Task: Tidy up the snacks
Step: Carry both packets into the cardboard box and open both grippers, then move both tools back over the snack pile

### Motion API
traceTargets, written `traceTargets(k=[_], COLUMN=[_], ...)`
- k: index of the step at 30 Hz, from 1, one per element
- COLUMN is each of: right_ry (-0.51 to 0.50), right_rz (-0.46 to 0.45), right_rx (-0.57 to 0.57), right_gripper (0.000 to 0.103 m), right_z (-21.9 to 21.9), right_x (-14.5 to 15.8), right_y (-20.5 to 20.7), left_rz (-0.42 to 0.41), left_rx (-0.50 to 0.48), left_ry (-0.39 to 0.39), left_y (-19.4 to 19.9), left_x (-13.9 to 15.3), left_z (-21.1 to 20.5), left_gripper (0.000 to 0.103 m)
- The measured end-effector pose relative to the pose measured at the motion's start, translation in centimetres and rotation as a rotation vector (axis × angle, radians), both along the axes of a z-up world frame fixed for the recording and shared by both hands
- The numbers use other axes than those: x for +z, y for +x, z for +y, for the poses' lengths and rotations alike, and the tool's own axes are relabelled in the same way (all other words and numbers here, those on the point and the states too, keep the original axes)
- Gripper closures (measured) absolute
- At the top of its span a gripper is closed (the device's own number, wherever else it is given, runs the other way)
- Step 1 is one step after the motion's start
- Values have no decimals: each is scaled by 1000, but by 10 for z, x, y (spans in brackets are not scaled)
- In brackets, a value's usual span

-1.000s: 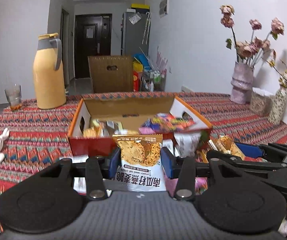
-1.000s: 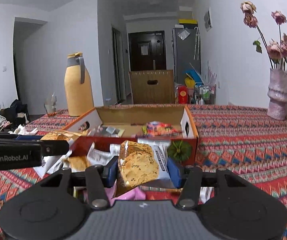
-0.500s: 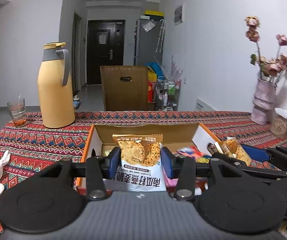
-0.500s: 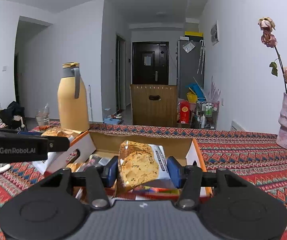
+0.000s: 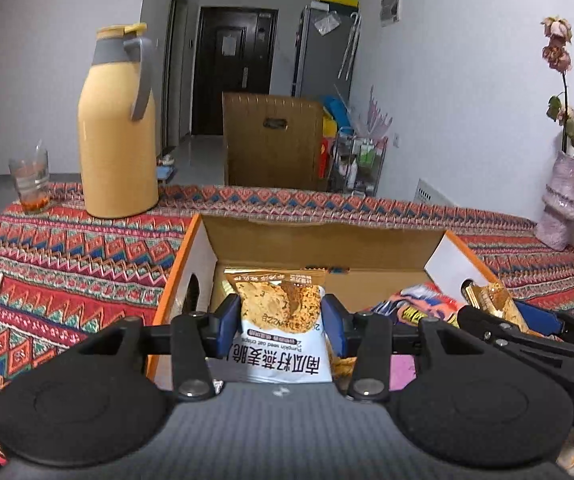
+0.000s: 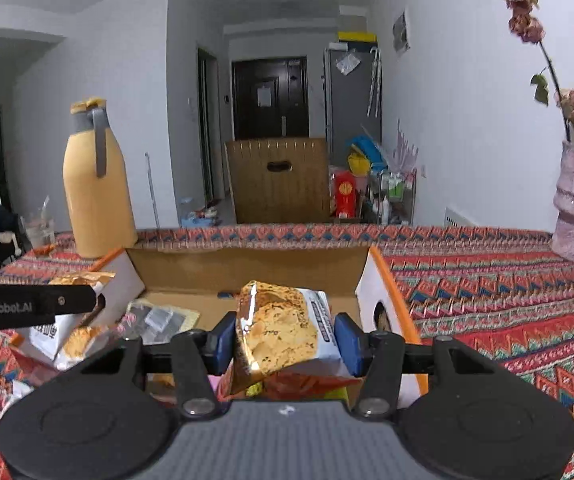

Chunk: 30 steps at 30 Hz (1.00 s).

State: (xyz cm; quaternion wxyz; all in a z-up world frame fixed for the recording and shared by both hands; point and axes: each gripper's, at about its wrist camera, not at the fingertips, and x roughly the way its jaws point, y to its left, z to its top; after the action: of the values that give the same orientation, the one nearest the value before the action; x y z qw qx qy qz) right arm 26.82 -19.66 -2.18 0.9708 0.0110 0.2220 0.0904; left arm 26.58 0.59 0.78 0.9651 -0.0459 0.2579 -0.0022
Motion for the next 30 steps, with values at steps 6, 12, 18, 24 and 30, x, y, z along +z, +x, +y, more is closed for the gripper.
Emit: traceTargets(k=[6, 12, 18, 24, 30], right_ry=[0, 28, 38, 41, 46], right_rz=[11, -19, -19, -15, -14], right_rx=[5, -10, -25, -31, -33], right_gripper=[34, 4, 0, 0, 0], right_z=[1, -4, -5, -6, -7], right_x=[-2, 3, 5, 5, 7], right_y=[-4, -14, -18, -20, -22], left_rz=[-45, -76, -69, -72, -68], left_rx=[19, 47, 44, 52, 55], left_ry=[11, -12, -23, -35, -32], left_y=[-11, -19, -20, -24, -25], left_x=[2, 7, 9, 9, 9], left_z=[1, 7, 9, 10, 9], left_gripper=[16, 0, 0, 0, 0])
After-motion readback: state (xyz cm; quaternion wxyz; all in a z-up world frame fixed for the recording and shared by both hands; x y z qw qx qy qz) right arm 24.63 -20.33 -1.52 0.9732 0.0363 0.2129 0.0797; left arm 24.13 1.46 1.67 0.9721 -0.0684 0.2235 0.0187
